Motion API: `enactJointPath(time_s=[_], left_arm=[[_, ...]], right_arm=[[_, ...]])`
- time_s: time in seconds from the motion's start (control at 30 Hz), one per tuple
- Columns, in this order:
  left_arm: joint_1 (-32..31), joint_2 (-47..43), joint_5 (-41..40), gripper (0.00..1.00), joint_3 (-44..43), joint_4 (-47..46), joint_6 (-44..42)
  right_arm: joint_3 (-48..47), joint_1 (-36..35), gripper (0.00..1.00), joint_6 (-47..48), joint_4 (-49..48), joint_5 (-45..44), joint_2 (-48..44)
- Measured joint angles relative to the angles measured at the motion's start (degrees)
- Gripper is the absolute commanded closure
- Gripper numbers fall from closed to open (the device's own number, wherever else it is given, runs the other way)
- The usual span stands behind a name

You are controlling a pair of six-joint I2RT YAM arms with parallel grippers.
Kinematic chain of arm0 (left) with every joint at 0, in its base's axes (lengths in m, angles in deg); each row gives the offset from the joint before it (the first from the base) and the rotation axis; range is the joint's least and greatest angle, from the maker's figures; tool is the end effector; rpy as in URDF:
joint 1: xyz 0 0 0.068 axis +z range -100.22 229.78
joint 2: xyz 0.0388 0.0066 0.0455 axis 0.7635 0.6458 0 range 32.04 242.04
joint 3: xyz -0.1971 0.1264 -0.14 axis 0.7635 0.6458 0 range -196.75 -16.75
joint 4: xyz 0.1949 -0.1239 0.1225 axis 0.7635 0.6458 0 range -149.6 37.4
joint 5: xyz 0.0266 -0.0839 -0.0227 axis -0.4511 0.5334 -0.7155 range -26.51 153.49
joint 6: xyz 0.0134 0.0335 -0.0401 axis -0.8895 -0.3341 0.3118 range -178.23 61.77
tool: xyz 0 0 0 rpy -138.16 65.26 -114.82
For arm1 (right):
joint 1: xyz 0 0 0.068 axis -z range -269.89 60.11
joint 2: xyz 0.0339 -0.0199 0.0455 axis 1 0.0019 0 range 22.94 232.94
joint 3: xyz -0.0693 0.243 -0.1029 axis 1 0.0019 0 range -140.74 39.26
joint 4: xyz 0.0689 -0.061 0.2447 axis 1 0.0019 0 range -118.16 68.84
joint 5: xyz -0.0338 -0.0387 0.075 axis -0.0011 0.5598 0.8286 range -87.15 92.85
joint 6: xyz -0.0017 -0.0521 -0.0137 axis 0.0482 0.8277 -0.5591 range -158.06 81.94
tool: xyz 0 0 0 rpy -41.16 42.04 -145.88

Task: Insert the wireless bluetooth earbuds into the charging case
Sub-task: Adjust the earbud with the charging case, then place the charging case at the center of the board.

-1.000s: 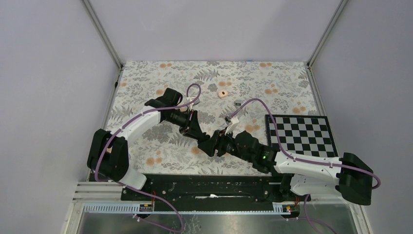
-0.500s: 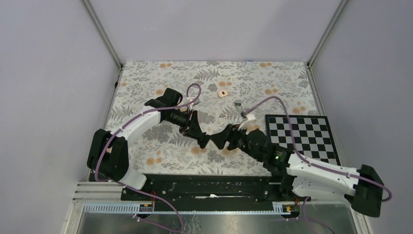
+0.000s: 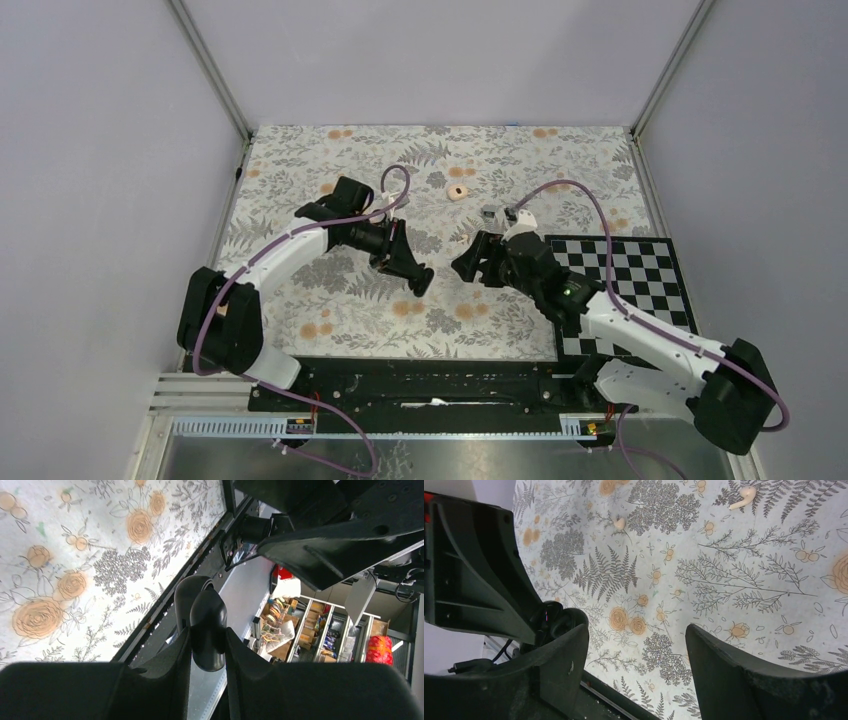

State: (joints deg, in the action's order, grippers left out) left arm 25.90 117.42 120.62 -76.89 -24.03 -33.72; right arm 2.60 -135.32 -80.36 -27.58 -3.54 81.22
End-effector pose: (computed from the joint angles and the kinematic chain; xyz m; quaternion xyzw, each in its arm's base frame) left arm 0.2544 -0.1454 0.2450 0.1158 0.8506 -0.5127 0.0122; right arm 0.1659 0.1626 0.2623 0.0085 0.8292 0.3525 0.4336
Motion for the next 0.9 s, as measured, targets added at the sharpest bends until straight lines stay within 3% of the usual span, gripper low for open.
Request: enactJointPath(time_s=[0.27, 0.47, 0.67, 0.9], left_arm=[[1.92, 3.89, -5.62, 1.0, -0.52, -13.97, 5.97], [4.94, 21.29, -8.02, 1.0, -10.43, -22.27, 8.92], [7.63, 30.88, -10.23, 1.0, -16.37, -25.31, 9.92], [11.06, 35.74, -10.12, 1.0, -16.76, -28.59, 11.02]], right_arm=[[-0.96, 1.81, 0.22, -0.22, 2.01, -0.92, 1.16], [-0.66, 3.02, 0.22, -0.09, 6.8, -5.14, -9.94], [0.74, 3.1, 0.22, -0.13, 11.87, -7.3, -16.17], [2.73, 3.13, 0.22, -0.46, 16.65, -9.14, -18.91]])
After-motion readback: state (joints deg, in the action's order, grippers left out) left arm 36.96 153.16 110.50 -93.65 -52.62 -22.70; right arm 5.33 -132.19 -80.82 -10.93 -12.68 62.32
